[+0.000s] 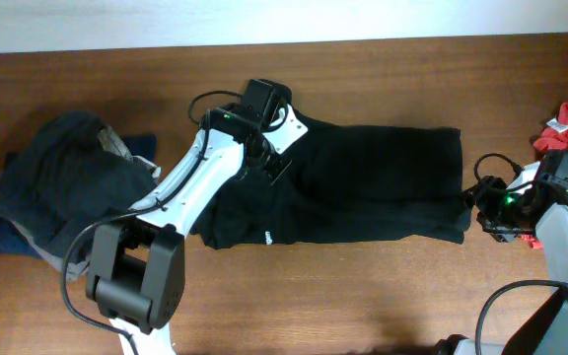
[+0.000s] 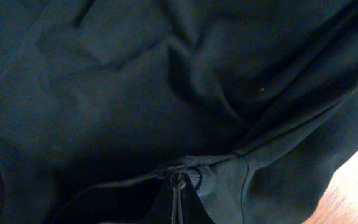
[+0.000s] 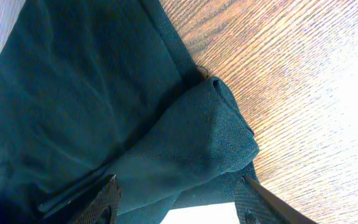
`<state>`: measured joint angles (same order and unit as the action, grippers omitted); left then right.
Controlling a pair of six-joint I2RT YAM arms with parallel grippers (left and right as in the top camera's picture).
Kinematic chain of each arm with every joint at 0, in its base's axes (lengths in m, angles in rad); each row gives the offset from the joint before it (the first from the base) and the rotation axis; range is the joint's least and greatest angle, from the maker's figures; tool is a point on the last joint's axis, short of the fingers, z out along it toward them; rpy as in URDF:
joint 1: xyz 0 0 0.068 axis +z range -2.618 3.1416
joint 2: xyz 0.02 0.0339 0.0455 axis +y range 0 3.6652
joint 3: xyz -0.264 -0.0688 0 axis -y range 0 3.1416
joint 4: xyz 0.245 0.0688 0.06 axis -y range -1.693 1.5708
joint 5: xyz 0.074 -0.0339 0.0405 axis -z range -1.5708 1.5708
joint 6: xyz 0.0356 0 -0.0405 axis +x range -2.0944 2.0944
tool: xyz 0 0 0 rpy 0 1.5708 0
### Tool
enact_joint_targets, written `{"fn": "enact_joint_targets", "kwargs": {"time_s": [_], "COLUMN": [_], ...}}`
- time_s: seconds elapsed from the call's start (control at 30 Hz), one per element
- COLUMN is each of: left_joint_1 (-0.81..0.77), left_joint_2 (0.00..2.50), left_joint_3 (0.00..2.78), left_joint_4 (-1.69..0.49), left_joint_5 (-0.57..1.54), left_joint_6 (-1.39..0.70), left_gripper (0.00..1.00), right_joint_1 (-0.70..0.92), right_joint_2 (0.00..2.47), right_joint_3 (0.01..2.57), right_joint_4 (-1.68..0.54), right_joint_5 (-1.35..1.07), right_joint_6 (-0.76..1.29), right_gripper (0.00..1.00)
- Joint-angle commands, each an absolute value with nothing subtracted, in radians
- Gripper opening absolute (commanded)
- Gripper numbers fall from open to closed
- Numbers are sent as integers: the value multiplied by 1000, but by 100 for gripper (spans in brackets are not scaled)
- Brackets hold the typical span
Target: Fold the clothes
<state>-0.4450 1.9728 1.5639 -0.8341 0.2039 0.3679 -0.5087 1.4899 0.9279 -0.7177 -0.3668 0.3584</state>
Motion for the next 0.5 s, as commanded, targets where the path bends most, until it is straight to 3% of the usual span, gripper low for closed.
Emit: {"fn": "enact_joint_targets", "kwargs": {"time_s": [0.0,0.23,0.27,0.33,0.37,0.4,0.47], "left_joint_1": [-449,-449,-449,-449,-449,-448,-446], "left_joint_2": [2003,2044,2044,2040,2040,2036,2032], "left_joint_3": [1572,1572,1572,1587,1602,1624,1674], "left_joint_4": [-826,-777,-769,-780,-796,-826,-900], "left_joint_5": [188,182,170,136,120,99,71], "left_joint_6": [422,422,421,410,388,362,327], "left_gripper": [0,1,7,41,77,87,87], "right_joint_1": [-504,-504,-504,-504,-504,-504,-504], "right_joint_2": [1493,1493,1493,1493,1493,1493,1493], "right_joint_3": [948,948,948,948,948,948,948], "right_joint_4": [-718,-718,-718,-719,-719,-719,-719], "right_joint_5": [-373,-373,-373,-373,-373,-373,-373], "right_joint_6": [349,349,349,349,349,349,349], "right_gripper": [64,64,64,64,64,64,64]}}
